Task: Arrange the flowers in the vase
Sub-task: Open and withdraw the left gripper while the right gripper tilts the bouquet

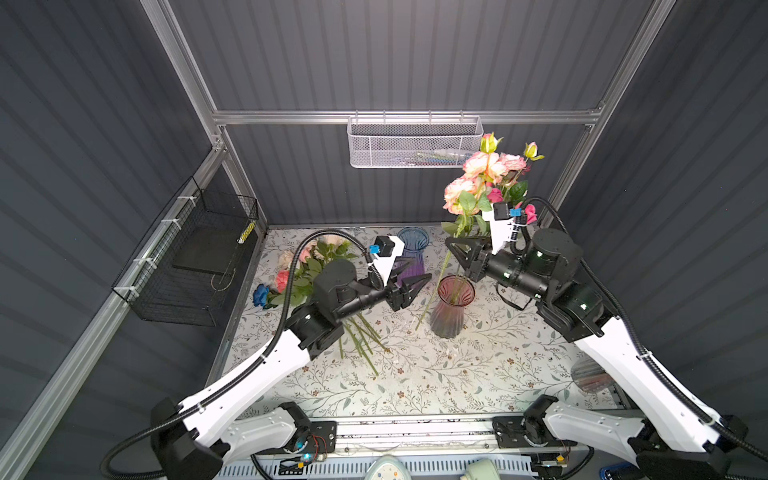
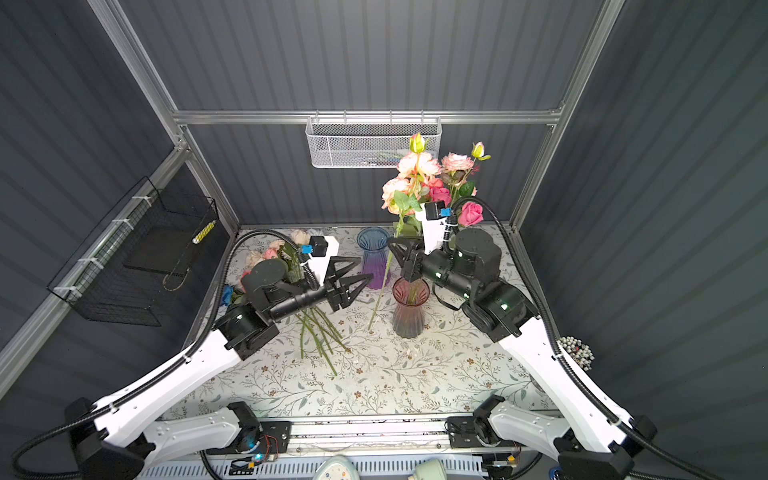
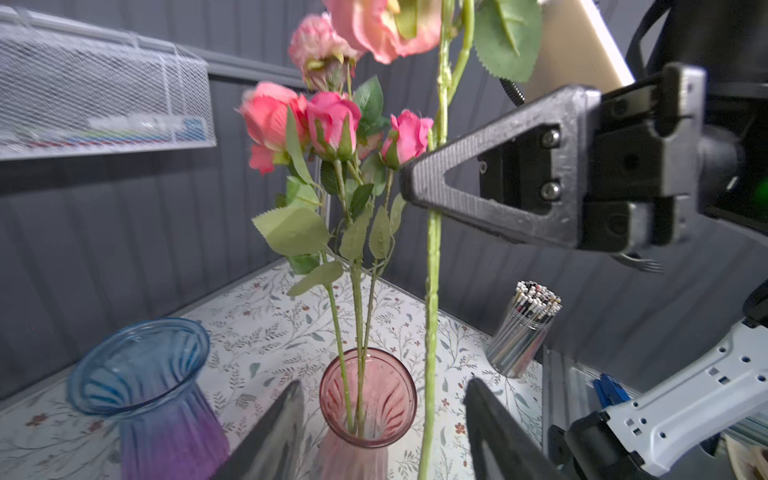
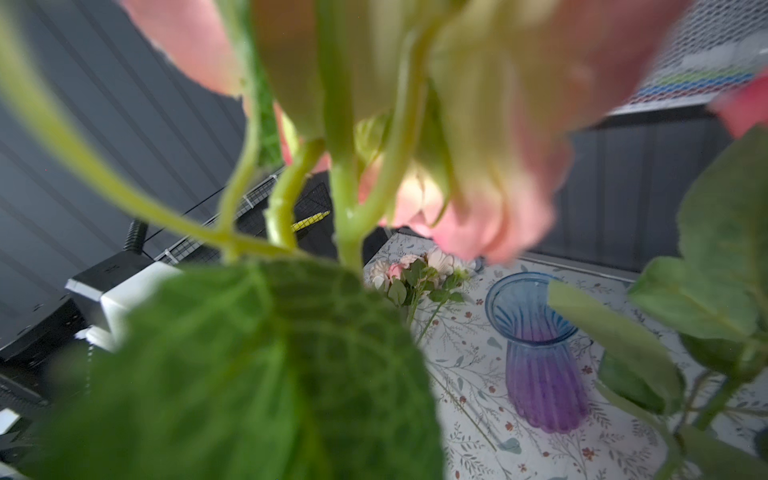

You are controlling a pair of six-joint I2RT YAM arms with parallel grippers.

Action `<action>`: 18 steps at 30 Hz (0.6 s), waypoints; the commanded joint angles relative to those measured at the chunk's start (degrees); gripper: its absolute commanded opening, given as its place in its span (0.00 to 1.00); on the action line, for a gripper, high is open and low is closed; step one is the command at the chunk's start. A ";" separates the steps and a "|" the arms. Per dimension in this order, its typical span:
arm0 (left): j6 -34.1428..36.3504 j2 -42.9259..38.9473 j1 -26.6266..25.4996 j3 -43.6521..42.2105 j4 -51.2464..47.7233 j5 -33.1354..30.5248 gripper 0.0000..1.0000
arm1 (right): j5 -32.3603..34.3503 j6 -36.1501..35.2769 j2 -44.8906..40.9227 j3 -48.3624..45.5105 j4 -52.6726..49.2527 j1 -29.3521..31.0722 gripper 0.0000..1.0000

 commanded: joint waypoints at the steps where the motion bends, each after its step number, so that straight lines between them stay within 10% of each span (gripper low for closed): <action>1: 1.52 -5.52 -0.27 -3.16 -3.60 -7.61 0.67 | 5.04 -4.88 -1.48 3.65 -1.41 0.24 0.12; 18: 1.87 -14.62 -0.32 -8.44 -8.45 -19.92 0.70 | 21.27 -18.46 -0.91 12.96 -8.34 0.23 0.13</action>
